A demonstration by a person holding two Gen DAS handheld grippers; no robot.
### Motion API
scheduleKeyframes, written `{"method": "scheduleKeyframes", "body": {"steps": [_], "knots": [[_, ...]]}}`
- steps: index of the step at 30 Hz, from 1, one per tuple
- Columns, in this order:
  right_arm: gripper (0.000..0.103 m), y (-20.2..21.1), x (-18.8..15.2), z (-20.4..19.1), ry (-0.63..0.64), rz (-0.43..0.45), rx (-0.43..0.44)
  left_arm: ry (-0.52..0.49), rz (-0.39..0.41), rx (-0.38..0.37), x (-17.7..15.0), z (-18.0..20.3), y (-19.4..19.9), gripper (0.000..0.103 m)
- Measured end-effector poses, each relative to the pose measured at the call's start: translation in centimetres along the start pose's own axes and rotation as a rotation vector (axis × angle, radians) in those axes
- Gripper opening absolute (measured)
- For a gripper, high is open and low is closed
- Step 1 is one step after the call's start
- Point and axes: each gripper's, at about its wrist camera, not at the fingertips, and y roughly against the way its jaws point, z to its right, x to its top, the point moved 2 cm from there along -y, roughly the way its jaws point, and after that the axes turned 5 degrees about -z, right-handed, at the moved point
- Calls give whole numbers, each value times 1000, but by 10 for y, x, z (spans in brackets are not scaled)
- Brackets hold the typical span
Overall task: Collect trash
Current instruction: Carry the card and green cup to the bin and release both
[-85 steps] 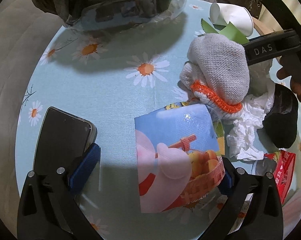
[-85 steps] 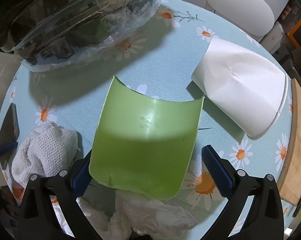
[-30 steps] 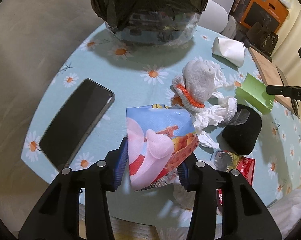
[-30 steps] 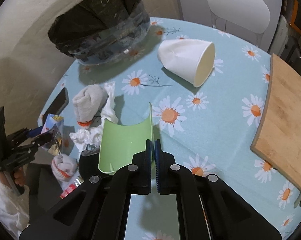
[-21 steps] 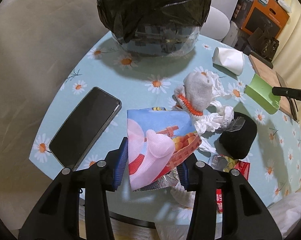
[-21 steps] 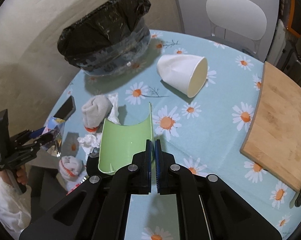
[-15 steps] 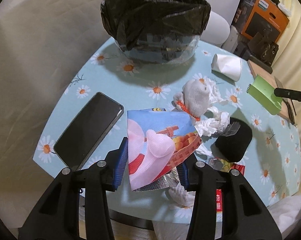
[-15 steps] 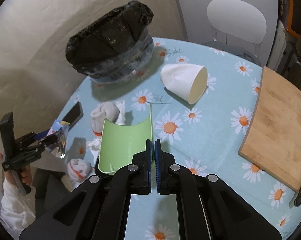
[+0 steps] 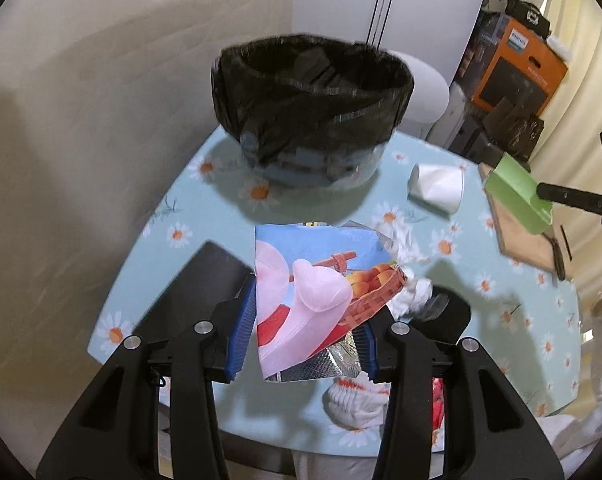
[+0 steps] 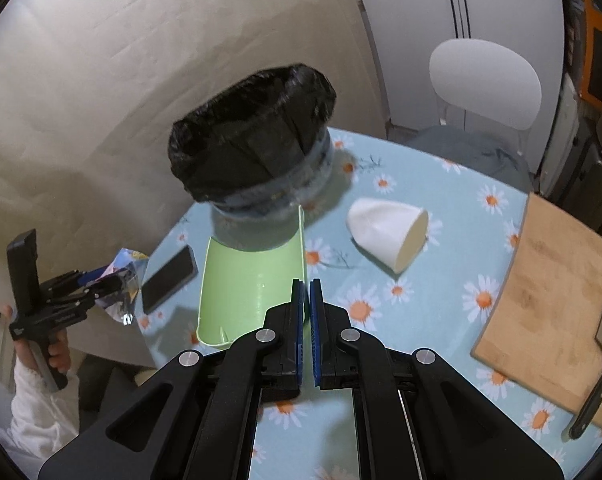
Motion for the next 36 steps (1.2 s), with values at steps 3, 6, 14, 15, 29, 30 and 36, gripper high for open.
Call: {"method": "scheduleKeyframes", "body": {"steps": [3,6,14,15,29,30,36], "knots": [[4,3,12,-7,8,12,-2,-21,17,-6,14,-1,8,45],[4,4,24,-12,9,23,-2,-50,31,-1,31,-1,15,45],[4,7,59,-32,27,58,-32,-148,85,10,79,2,31,45],[4,7,64,-36,30,63,-34,-160,90,17,85,3,31,45],[4,-2,137,-83,96,112,-78,-257,161,-27,171,-11,14,45],[4,-3,140,-85,98,111,-80,-267,162,-28,178,-12,10,45],[4,-22,163,-91,89,113,-74,-311,198,-55,209,-9,-10,53]]}}
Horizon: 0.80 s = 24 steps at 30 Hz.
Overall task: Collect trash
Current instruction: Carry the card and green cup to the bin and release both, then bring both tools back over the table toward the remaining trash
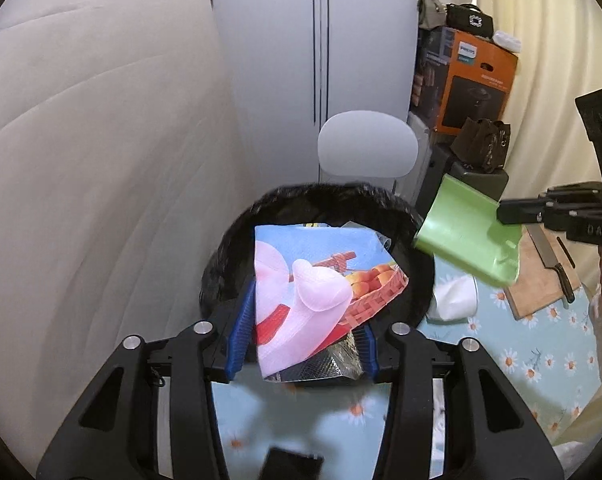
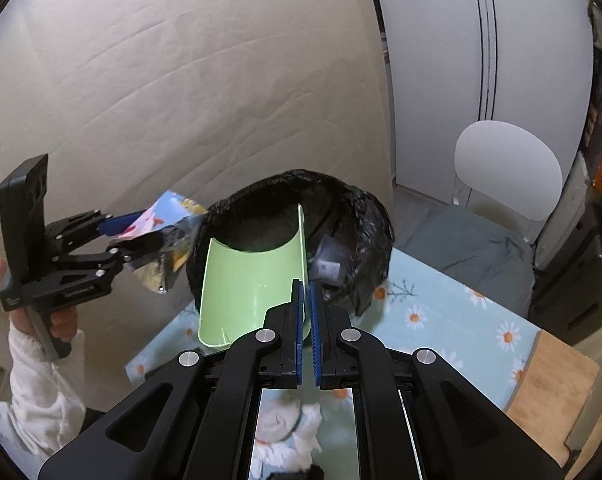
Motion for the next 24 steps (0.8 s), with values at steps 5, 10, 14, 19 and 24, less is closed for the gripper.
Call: {"method": "scheduleKeyframes", "body": {"steps": [5,10,14,19,24], "knots": [[95,-19,5,3,-72,64,14,39,66,-30,12,-10,-16,97],[94,-20,-15,19,-102,53,-26,55,36,-10,-1,-12,-24,97],[94,-16,-28,38,-148,34,-35,94,14,9,-12,-16,-23,97],[94,-8,-44,50,-156,19,-60,122,-3,32,-26,-13,-12,97],[94,4,-55,54,-135,14,-77,136,-10,58,-38,-3,4,97]]}}
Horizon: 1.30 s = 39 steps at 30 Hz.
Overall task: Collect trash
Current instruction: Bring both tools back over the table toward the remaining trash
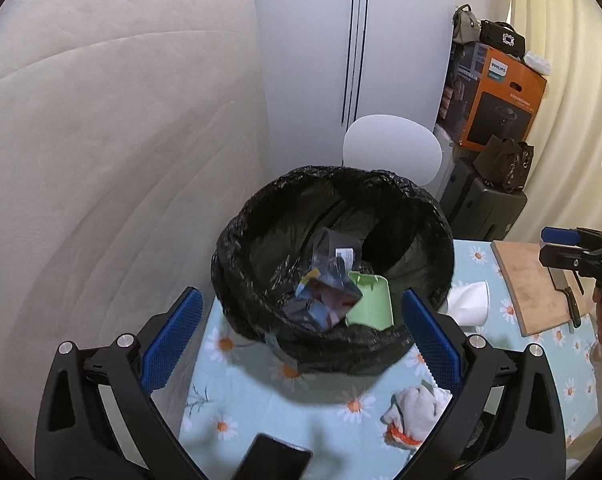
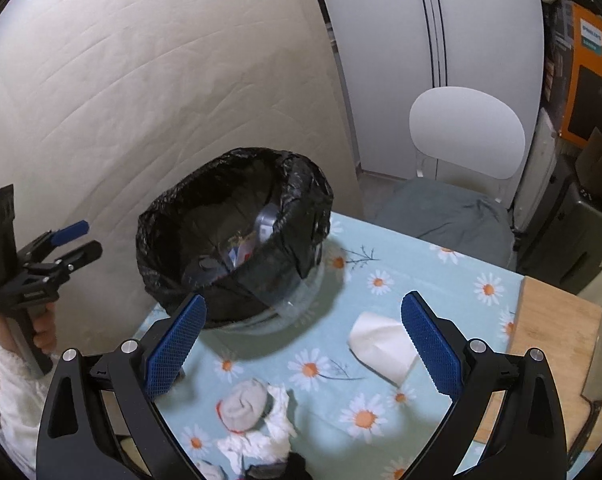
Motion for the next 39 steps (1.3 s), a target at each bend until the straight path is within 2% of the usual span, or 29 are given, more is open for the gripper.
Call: {"method": "scheduleKeyframes", "body": {"steps": [16,39], "knots": [[94,16,-43,4,104,-58,33,90,-44,115,-62,25,47,97],[94,16,-115,-9,262,-179,105,202,-105,196,-154,66,83,97]]}}
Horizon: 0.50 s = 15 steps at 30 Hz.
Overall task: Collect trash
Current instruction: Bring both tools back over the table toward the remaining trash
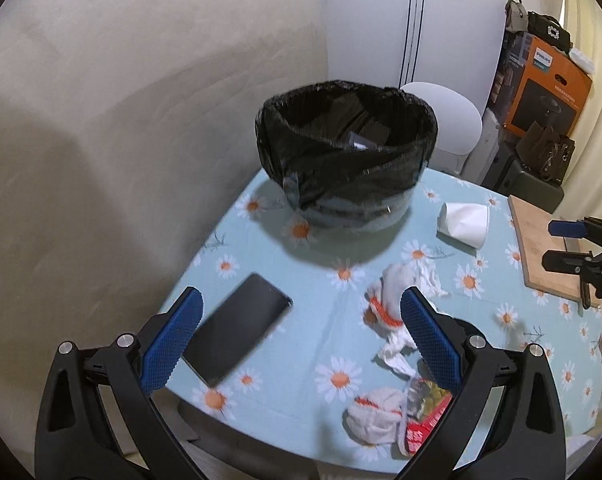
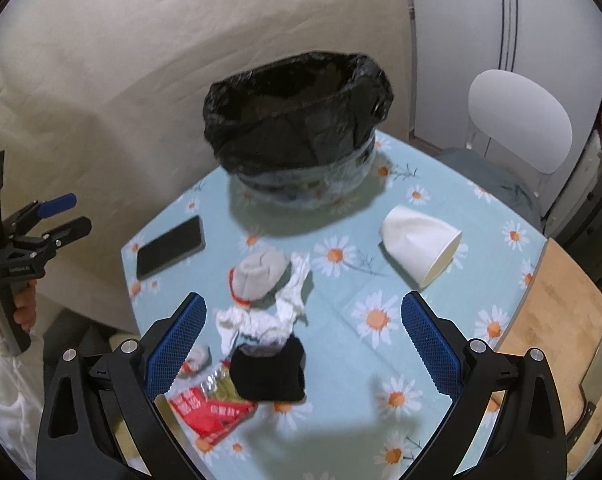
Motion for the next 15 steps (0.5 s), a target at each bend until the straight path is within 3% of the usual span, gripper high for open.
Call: {"method": "scheduleKeyframes", "body": {"steps": [15], "knots": [[94,-28,-46,-7,55,-107,5,51,-69,-30,-66,15,-19,97]]}}
